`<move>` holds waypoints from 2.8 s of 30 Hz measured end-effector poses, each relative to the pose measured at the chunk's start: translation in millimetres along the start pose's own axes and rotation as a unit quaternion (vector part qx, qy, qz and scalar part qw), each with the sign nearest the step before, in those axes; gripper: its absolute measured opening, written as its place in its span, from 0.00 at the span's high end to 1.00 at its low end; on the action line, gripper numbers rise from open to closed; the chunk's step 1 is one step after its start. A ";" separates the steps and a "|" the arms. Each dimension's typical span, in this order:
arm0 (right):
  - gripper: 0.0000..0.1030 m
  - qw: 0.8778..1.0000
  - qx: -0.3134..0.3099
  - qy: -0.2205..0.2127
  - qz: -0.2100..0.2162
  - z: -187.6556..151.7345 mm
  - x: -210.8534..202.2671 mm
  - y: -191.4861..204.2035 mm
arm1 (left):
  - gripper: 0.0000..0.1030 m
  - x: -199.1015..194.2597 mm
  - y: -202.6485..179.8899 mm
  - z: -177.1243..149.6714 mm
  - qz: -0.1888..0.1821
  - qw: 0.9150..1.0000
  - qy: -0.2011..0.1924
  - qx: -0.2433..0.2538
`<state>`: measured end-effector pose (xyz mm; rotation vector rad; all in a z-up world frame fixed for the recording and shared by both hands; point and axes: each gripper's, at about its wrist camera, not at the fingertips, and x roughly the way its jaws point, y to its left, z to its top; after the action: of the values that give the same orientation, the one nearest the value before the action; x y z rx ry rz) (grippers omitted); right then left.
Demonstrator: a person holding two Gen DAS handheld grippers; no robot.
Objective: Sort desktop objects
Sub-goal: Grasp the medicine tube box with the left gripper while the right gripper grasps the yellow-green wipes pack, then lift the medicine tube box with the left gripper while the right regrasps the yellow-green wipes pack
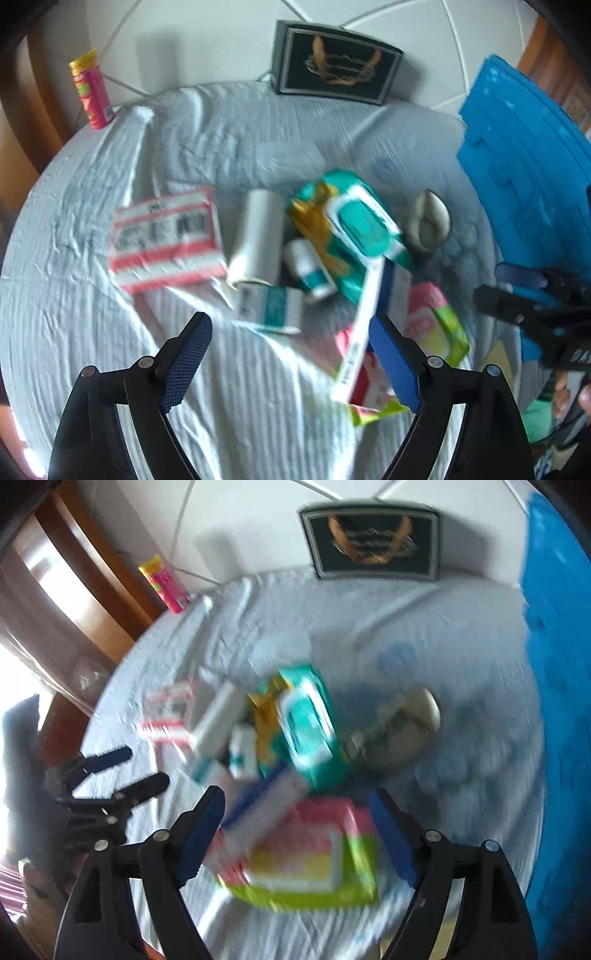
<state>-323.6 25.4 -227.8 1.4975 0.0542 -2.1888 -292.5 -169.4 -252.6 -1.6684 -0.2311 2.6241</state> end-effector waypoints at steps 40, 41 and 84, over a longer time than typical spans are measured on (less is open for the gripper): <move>0.22 0.984 -0.126 0.113 0.053 -81.2 32.0 18.2 | 0.27 19.6 59.1 -122.2 0.101 0.983 0.047 -0.144; 0.22 0.984 -0.139 0.099 0.044 -76.1 23.9 18.5 | 0.27 21.3 60.0 -122.8 0.107 0.982 0.047 -0.146; 0.36 0.982 -0.187 -0.037 -0.014 -40.6 -6.5 79.2 | 0.63 -87.5 26.9 -92.5 0.114 0.984 -0.086 -0.108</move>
<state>-254.1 -30.1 -219.7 1.2100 0.4404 -2.1077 -170.0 -194.3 -216.2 -1.6139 -0.3602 3.0165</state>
